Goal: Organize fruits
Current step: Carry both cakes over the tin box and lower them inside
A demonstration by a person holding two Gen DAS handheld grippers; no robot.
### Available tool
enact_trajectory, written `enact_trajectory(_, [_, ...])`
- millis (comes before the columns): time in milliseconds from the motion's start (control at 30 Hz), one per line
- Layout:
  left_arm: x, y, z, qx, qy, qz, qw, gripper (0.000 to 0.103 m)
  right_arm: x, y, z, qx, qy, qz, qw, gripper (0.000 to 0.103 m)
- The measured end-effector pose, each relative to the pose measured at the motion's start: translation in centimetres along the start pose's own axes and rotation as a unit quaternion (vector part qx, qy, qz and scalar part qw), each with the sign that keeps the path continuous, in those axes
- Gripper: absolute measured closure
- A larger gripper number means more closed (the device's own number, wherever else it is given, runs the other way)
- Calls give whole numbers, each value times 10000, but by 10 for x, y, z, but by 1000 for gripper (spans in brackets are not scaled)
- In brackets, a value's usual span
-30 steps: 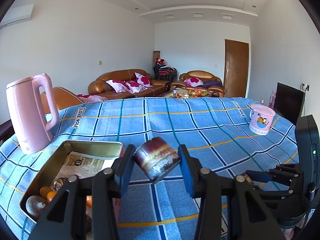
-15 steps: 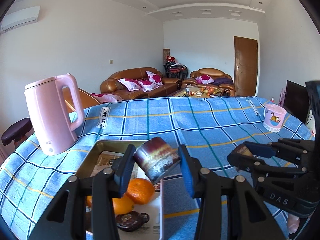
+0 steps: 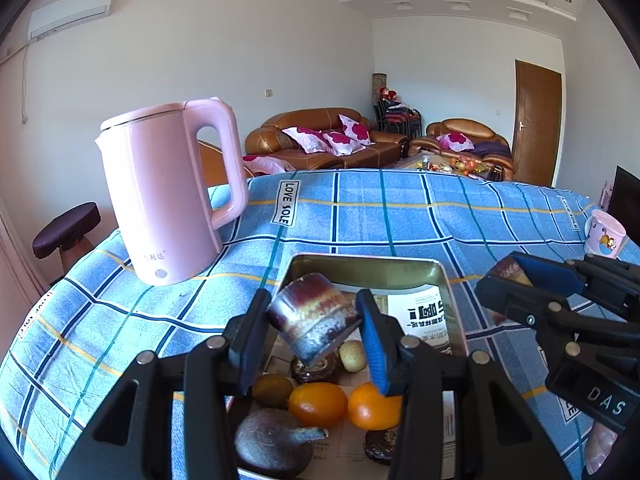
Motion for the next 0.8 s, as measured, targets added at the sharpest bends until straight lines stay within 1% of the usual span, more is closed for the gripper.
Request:
enact_trajectory(167, [8,-3,5,29,-156,-36,9999,58,17,-10,0,-6,-63,-116,9999,69])
enact_trajectory(333, [13,-5,9,73,-256,-96,9996,58,29,-16,2,-24,-161,-139,9998,69])
enact_trajectory(800, [23,-7,20,98,-433,-156,9989,58,37,-21,9,-92,-190,-71,9998,68])
Point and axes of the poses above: each gripper's, at about its wrist camera, not at the fingertips, and x roughly the way its jaws point, y to its right, z to its underside, the point moved 9 cm from there along x, roughly the way its jaws point, and after that the axes turned 14 degrees about -x, right-handed, at the moved point
